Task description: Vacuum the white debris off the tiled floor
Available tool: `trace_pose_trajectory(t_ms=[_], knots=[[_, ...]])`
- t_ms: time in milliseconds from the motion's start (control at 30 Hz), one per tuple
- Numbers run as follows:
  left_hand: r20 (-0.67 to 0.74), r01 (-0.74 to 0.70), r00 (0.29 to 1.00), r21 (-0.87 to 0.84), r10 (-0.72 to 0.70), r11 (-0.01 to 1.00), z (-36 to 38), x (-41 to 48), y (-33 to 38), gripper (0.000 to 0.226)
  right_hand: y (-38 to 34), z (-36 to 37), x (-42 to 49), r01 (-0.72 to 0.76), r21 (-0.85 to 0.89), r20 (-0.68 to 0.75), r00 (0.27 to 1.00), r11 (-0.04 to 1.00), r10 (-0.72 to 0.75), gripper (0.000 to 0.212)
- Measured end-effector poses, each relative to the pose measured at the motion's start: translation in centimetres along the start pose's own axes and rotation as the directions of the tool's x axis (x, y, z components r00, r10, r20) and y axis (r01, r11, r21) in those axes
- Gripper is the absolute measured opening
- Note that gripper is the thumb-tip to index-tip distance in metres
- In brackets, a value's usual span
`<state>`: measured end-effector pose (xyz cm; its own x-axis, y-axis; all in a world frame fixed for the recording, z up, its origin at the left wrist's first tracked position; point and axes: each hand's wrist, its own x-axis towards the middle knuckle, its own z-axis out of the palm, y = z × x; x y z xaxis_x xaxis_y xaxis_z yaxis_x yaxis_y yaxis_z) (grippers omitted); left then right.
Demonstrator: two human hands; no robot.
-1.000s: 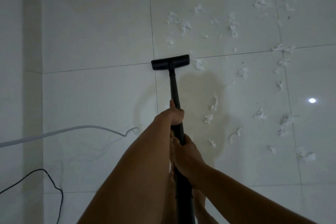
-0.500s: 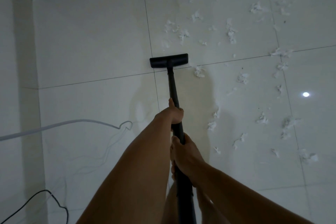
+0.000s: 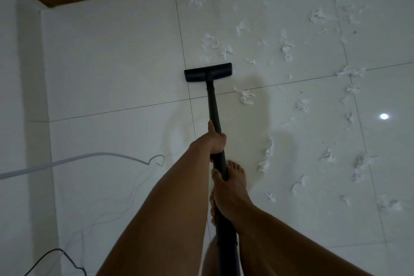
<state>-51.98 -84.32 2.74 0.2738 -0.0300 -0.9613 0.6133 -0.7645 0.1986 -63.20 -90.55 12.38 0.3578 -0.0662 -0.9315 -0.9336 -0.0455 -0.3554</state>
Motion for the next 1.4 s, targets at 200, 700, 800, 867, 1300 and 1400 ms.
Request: trace_pose_trajectory(t_ms=[200, 700, 800, 867, 1300, 1400], knots=[[-0.013, 0.0, 1.0, -0.001, 0.0, 1.0, -0.2, 0.8, 1.2, 0.073, -0.4, -1.0, 1.0, 0.007, -0.012, 0.016, 1.0, 1.0, -0.006, 0.005], [-0.044, -0.026, 0.999, 0.003, 0.026, 1.0, -0.3, 2.6, 2.6, 0.073, 1.7, -1.0, 5.5, 0.096, -0.241, -0.052, 0.992, 0.966, -0.112, 0.042], [-0.044, -0.033, 0.999, -0.019, 0.032, 0.999, -0.3, 2.5, 2.8, 0.073, 2.0, -1.6, 6.0, 0.141, -0.356, -0.076, 0.981, 0.924, -0.179, 0.05], [-0.047, -0.039, 0.998, -0.03, 0.037, 0.999, -0.2, 2.4, 2.9, 0.072, 1.8, -2.1, 6.0, 0.158, -0.42, -0.086, 0.973, 0.894, -0.213, 0.054], [-0.074, -0.062, 0.996, -0.068, 0.057, 0.996, -1.4, 3.7, 3.4, 0.072, 0.2, -1.3, 6.4, 0.118, -0.318, -0.064, 0.987, 0.941, -0.146, 0.042], [-0.081, -0.068, 0.995, -0.082, 0.062, 0.994, -1.9, 4.0, 3.7, 0.072, -0.5, -1.6, 6.6, 0.112, -0.271, -0.049, 0.99, 0.956, -0.13, 0.035]])
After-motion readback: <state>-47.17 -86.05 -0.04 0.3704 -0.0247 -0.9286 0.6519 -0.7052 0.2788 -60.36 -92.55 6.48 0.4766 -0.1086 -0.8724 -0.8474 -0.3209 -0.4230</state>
